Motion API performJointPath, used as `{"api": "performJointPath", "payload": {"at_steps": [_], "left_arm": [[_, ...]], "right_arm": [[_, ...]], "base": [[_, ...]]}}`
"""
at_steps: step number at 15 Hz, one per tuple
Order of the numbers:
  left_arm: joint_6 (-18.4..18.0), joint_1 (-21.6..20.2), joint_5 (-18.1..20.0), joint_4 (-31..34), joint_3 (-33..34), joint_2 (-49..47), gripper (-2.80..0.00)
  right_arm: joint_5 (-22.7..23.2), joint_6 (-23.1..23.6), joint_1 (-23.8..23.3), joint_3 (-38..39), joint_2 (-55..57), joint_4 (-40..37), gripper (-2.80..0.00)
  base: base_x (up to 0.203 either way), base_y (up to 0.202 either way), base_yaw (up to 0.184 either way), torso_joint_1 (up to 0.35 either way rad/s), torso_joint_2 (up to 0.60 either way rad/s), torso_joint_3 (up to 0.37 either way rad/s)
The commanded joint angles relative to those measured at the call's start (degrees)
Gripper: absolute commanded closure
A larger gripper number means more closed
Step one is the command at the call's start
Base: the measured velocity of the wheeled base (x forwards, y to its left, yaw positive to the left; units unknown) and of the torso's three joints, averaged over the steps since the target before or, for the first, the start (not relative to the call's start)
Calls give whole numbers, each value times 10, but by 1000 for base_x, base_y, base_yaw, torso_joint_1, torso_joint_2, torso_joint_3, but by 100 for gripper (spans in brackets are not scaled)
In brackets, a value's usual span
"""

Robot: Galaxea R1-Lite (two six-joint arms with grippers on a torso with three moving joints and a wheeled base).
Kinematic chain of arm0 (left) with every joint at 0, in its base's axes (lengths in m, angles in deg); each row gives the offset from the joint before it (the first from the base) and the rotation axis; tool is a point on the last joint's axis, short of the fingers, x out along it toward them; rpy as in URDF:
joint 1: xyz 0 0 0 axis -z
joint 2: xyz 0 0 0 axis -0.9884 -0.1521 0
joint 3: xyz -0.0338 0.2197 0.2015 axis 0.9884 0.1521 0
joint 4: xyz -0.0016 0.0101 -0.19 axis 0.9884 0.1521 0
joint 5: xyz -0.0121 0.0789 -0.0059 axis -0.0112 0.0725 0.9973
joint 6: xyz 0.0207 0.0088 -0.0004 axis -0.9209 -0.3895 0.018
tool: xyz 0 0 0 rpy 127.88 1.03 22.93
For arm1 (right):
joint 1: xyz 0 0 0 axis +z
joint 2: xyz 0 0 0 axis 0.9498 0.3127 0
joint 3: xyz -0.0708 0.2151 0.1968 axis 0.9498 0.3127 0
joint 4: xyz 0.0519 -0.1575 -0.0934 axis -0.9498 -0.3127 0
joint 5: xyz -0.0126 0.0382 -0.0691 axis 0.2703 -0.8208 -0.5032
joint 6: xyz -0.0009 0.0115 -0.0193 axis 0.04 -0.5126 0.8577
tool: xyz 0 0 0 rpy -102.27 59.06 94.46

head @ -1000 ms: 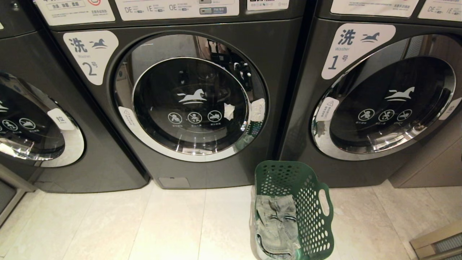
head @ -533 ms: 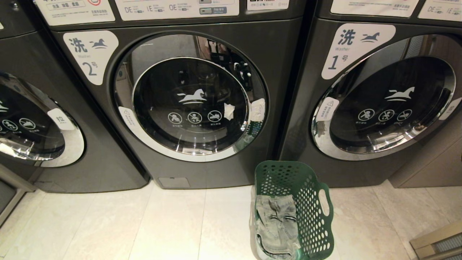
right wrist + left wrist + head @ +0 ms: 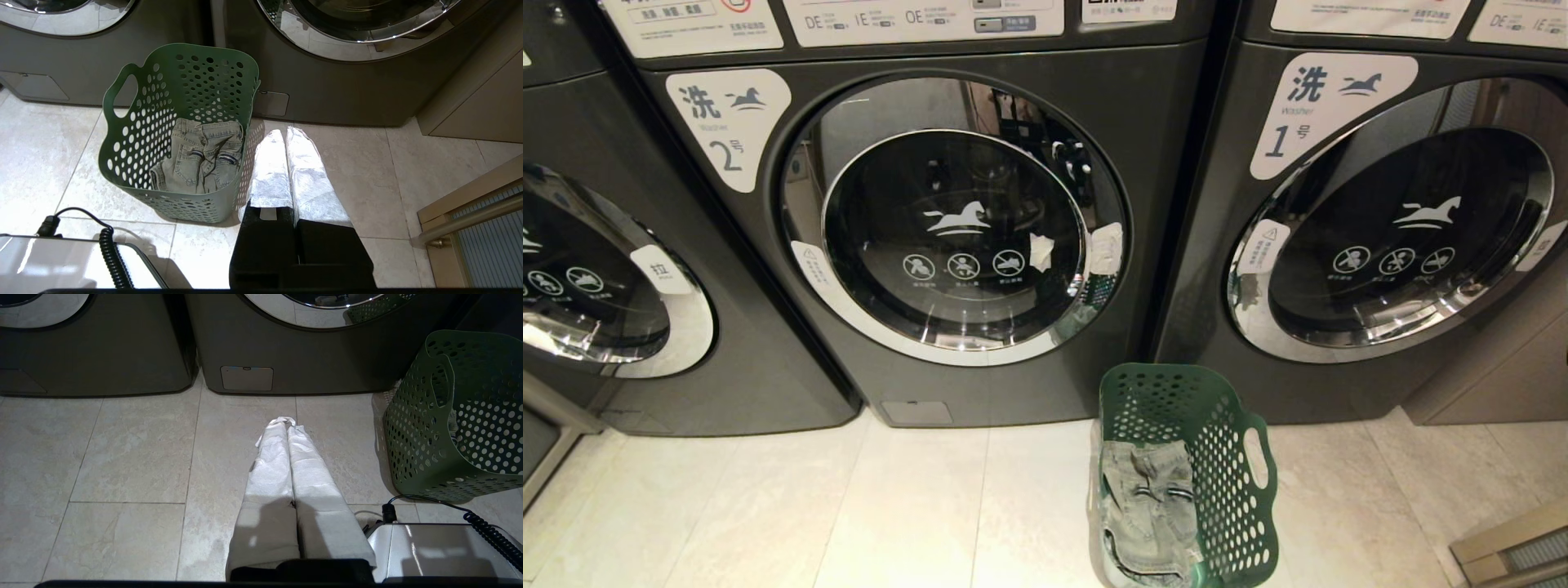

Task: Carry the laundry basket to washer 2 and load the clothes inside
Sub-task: Open the lid of the washing machine

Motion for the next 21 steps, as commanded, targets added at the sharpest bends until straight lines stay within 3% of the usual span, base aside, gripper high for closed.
{"api": "performJointPath", "payload": {"at_steps": [1,21], "left_arm": [[0,0,0,0,0,-1,0],[0,0,0,0,0,-1,0]], "right_arm": [[0,0,0,0,0,0,0],[0,0,0,0,0,0,0]], "base": [[0,0,0,0,0,0],[0,0,0,0,0,0]]}}
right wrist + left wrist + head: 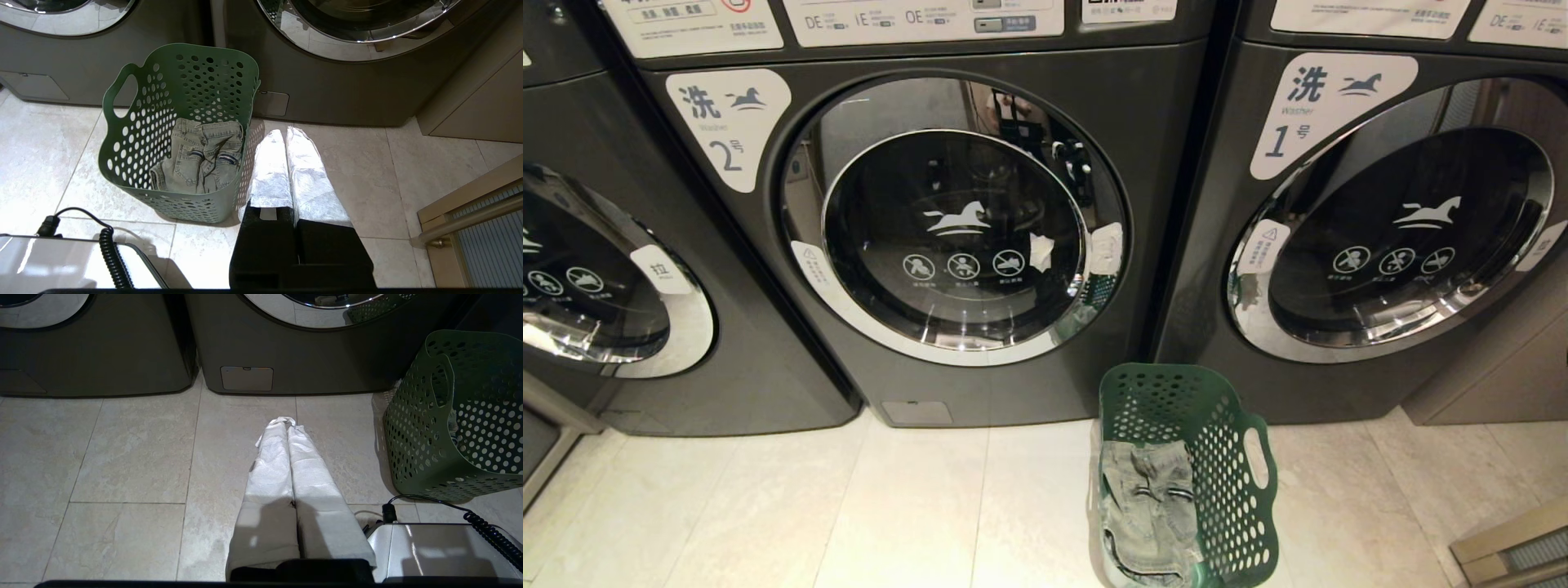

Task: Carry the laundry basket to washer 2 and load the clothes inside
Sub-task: Open the lid of the washing machine

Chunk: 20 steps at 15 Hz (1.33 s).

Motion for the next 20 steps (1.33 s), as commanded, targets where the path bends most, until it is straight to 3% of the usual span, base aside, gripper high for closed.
{"api": "performJointPath", "payload": {"at_steps": [1,20], "left_arm": [[1,0,0,1,0,-1,0],[1,0,0,1,0,-1,0]], "right_arm": [[0,0,0,0,0,0,0],[0,0,0,0,0,0,0]], "base": [[0,0,0,0,0,0],[0,0,0,0,0,0]]}}
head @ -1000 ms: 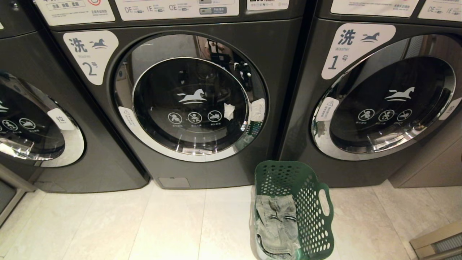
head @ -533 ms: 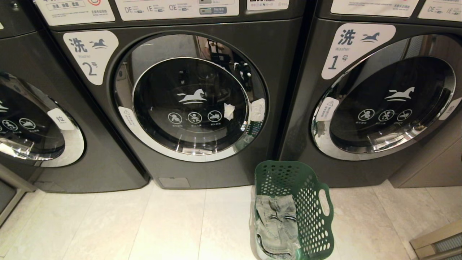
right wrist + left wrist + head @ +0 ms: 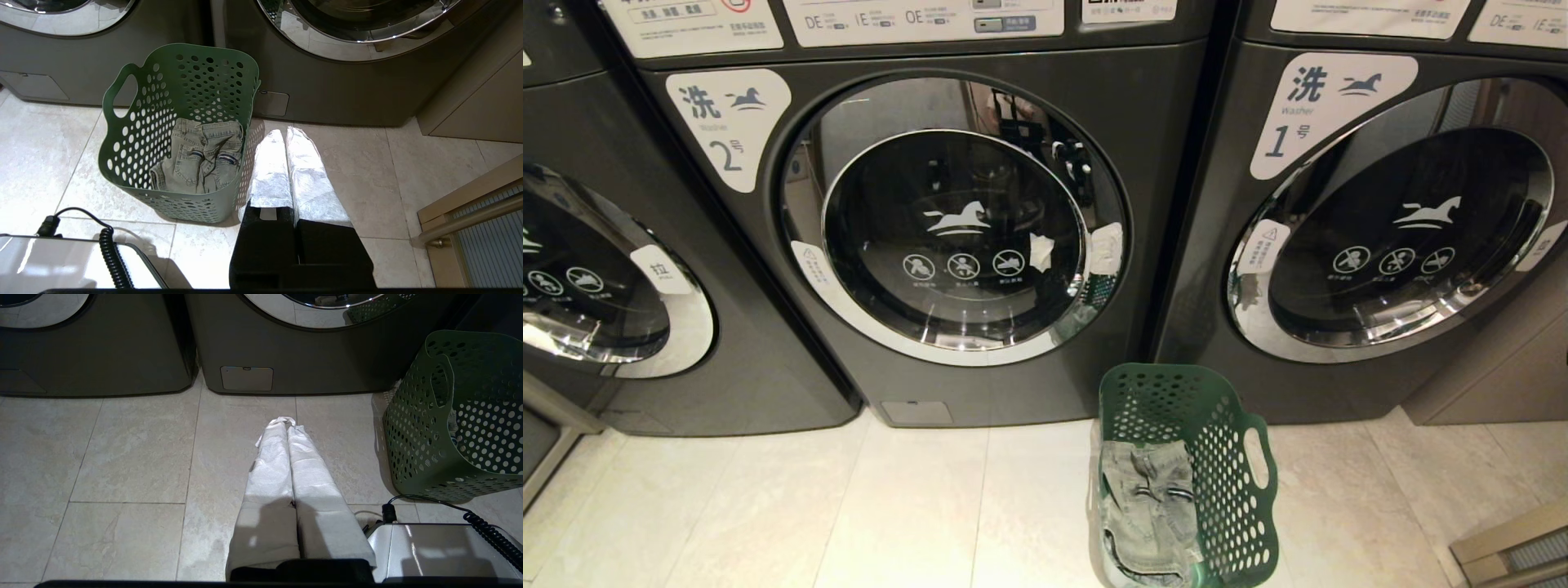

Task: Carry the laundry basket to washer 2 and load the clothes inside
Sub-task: Open the lid of the washing machine

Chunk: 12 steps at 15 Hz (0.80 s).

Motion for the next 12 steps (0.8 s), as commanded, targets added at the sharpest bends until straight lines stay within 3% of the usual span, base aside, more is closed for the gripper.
{"api": "performJointPath", "payload": {"at_steps": [1,12], "left_arm": [[0,0,0,1,0,-1,0],[0,0,0,1,0,-1,0]], "right_arm": [[0,1,0,0,0,0,0],[0,1,-1,0,0,0,0]], "base": [[0,0,0,0,0,0],[0,0,0,0,0,0]]}}
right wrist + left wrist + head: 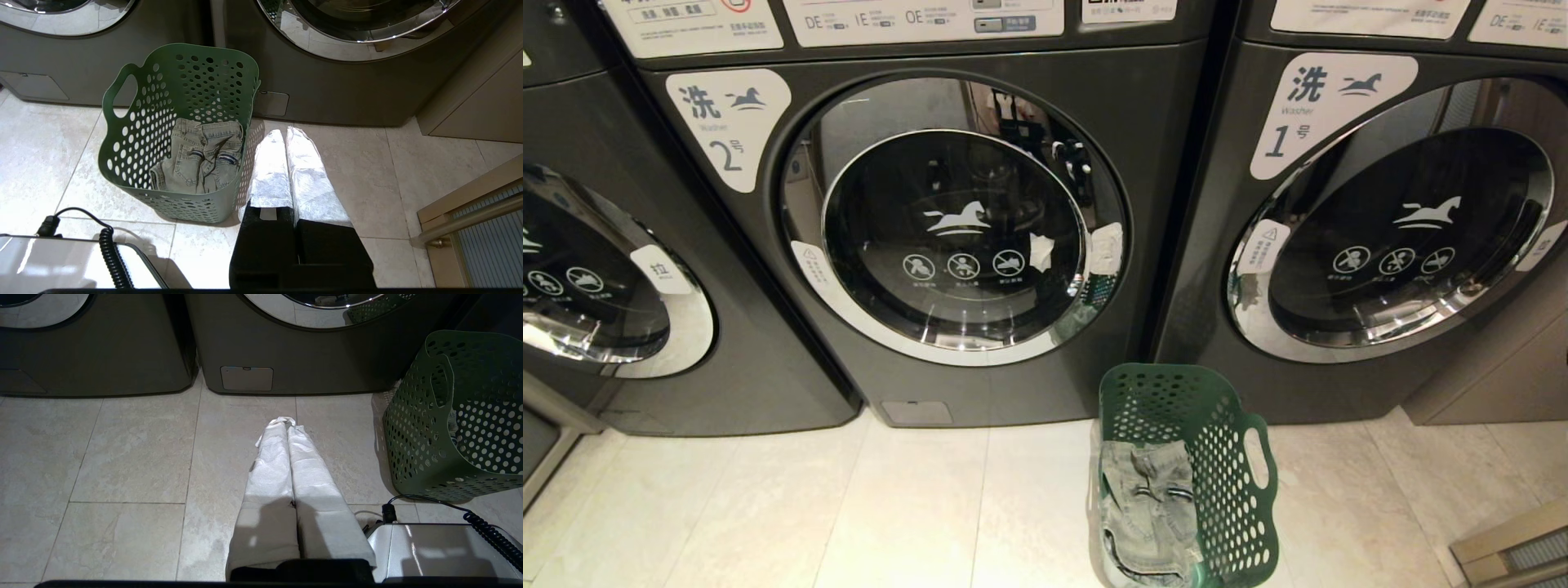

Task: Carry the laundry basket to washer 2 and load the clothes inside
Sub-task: Open the lid of the washing machine

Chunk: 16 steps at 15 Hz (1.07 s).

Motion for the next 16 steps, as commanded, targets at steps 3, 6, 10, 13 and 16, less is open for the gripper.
{"api": "performJointPath", "payload": {"at_steps": [3,6,10,13,16], "left_arm": [[0,0,0,1,0,-1,0],[0,0,0,1,0,-1,0],[0,0,0,1,0,-1,0],[0,0,0,1,0,-1,0],[0,0,0,1,0,-1,0]], "right_arm": [[0,1,0,0,1,0,0],[0,1,0,0,0,0,0],[0,1,0,0,0,0,0],[0,1,0,0,1,0,0],[0,1,0,0,0,0,0]], "base": [[0,0,0,0,0,0],[0,0,0,0,0,0],[0,0,0,0,0,0],[0,0,0,0,0,0],[0,0,0,0,0,0]]}}
